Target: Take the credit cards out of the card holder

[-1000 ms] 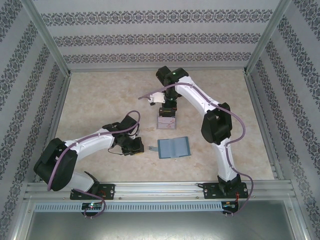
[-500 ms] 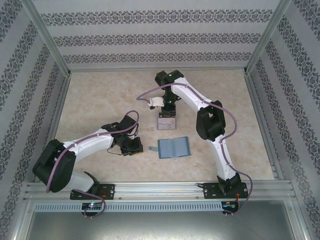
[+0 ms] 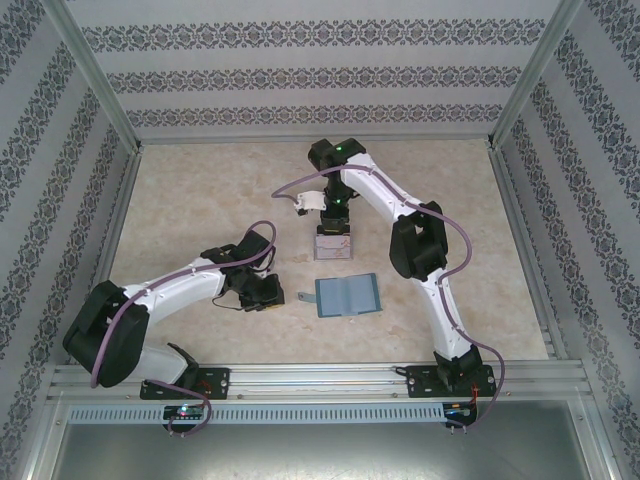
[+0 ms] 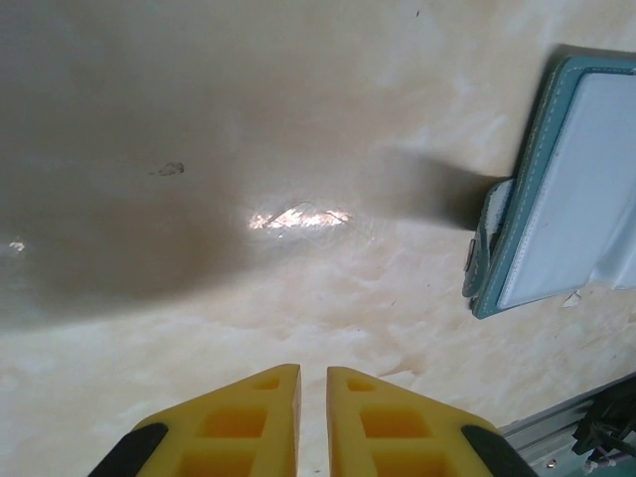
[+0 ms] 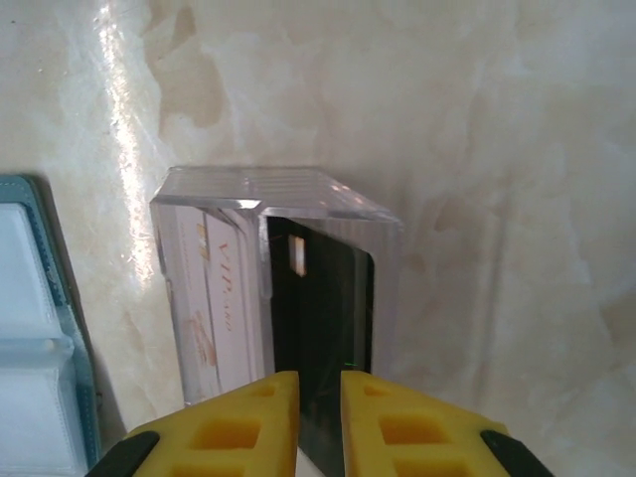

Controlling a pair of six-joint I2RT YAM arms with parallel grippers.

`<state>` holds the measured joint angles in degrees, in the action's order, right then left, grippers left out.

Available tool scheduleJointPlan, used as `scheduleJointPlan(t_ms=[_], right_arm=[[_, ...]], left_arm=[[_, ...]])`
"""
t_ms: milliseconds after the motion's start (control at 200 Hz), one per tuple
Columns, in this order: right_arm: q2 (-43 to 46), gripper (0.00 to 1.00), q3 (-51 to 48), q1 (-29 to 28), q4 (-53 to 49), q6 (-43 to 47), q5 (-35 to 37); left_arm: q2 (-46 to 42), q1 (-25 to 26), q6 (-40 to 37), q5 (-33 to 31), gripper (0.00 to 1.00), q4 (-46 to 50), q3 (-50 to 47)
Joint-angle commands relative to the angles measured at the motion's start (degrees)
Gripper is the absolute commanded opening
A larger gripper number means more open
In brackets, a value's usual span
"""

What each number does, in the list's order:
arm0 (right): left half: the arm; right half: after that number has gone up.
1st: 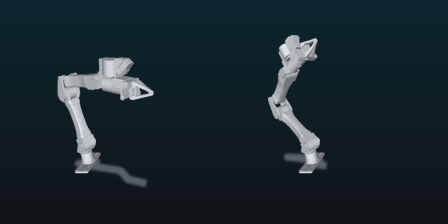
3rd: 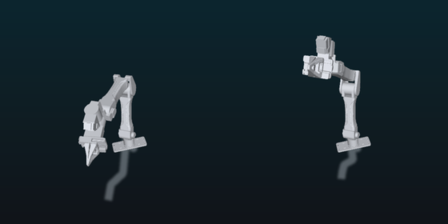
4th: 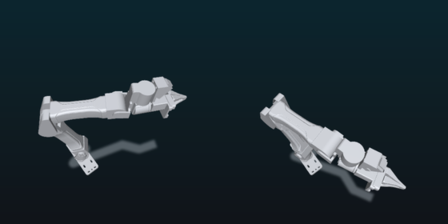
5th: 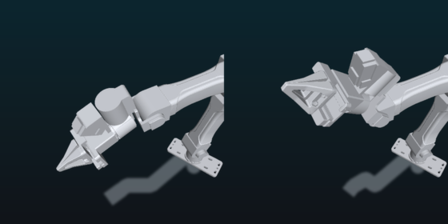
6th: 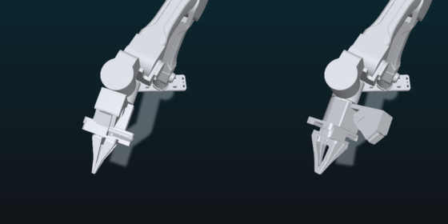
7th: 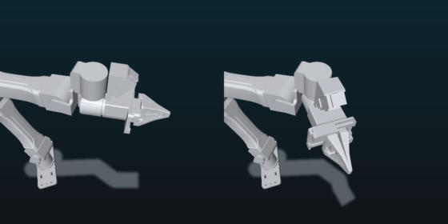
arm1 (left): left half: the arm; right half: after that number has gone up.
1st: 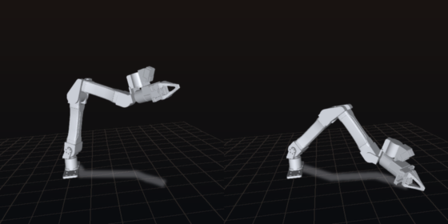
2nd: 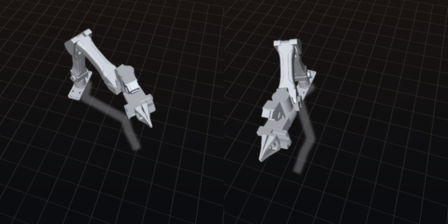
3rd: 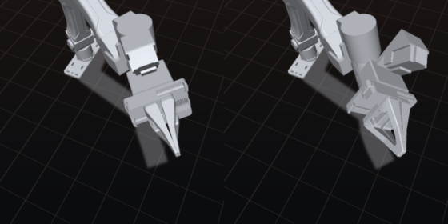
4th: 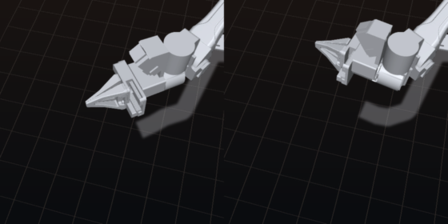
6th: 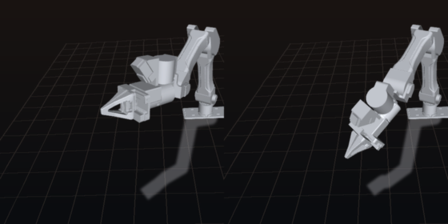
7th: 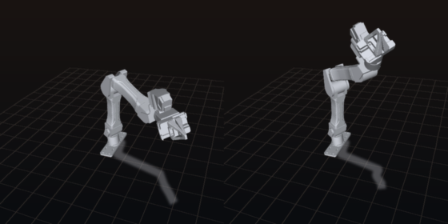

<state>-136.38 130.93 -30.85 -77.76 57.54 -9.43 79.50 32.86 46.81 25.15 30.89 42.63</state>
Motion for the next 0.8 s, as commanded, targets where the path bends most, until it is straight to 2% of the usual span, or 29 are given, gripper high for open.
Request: scheduleJointPlan(t_ms=[0,190,290,355,380,420,475,495,505,555,600,610,794], right_arm=[[0.20,0.20,2.31,0.53,-0.04,-0.35,1.57],[2.42,0.22,0.74,0.26,2.59,-1.40,4.05],[4.55,0.28,-2.50,0.08,6.55,-3.11,6.09],[6.54,0.34,-5.64,0.16,9.97,-4.26,6.84],[7.48,0.36,-7.40,0.18,11.34,-4.89,7.21],[8.89,0.41,-10.21,0.25,14.13,-5.58,7.82],[11.22,0.49,-14.07,0.22,17.29,-6.21,8.37],[12.01,0.53,-15.29,0.18,18.24,-6.31,8.38],[12.43,0.55,-16.02,0.18,18.78,-6.37,8.44],[14.21,0.68,-18.91,0.18,20.75,-6.71,8.33],[15.67,0.95,-21.25,0.18,22.22,-6.74,8.12],[16.00,0.97,-21.64,0.18,22.41,-6.83,8.11],[20.81,0.98,-28.24,0.51,25.38,-7.76,7.87]], left_arm=[[-1.82,-1.04,0.17,-1.31,0.14,2.85,-0.13],[-2.96,-1.22,-0.64,-2.54,0.16,2.36,-0.54],[-4.00,-1.22,-1.67,-5.13,0.26,2.20,-0.53],[-4.48,-1.31,-2.66,-7.09,0.39,2.71,0.01],[-4.69,-1.30,-3.04,-7.61,0.52,2.76,0.24],[-4.92,-1.38,-3.46,-8.04,0.68,2.77,0.55],[-5.23,-1.43,-4.01,-8.30,0.83,2.68,1.03],[-5.29,-1.48,-4.21,-8.51,0.97,2.55,1.17],[-5.34,-1.48,-4.25,-8.55,0.99,2.52,1.21],[-5.33,-1.64,-4.59,-9.08,1.00,2.36,1.60],[-5.33,-1.73,-5.15,-9.39,1.00,2.29,2.01],[-5.37,-1.74,-5.24,-9.54,1.00,2.32,2.10],[-5.20,-2.25,-7.07,-12.82,1.00,1.95,3.61]])
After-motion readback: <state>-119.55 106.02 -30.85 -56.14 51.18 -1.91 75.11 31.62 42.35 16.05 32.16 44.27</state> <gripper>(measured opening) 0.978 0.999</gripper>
